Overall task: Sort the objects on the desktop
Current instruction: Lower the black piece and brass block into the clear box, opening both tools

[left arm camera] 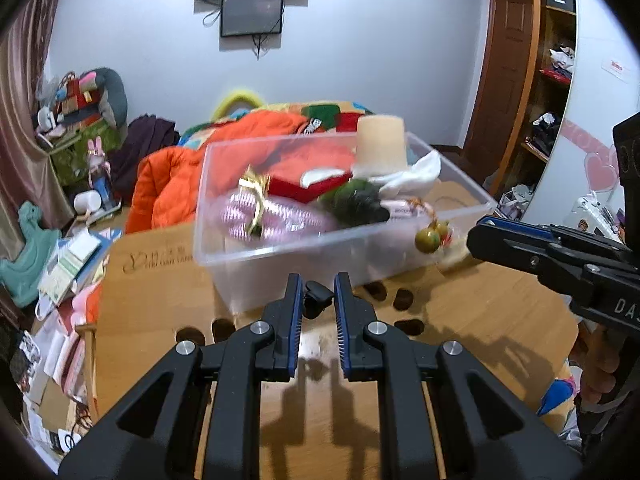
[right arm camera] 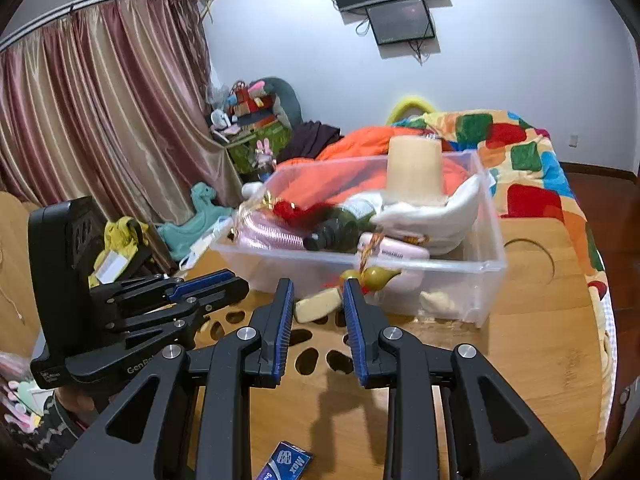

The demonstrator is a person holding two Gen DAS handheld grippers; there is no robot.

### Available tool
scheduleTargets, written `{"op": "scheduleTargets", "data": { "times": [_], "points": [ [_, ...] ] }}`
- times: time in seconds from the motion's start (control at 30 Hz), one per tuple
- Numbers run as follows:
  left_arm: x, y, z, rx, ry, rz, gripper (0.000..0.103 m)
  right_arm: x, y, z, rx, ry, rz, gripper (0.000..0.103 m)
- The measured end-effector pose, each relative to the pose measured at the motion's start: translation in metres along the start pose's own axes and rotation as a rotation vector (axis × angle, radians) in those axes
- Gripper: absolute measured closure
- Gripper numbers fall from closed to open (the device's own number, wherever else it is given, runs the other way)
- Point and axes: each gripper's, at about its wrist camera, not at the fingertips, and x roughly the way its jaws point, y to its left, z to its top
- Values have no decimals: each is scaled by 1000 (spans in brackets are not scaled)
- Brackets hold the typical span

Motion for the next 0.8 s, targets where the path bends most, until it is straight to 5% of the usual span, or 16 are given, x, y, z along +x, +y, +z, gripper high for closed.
{"op": "scheduleTargets", "data": {
  "times": [0.53,0.8],
  "points": [
    [-1,-2,37,-5,-82,-30,88,-18,-19,35,-36,-97,-102,80],
    [27,1,42,-24,-42,-32,88,4,-43,37,5,-60,-140,80]
  ]
}}
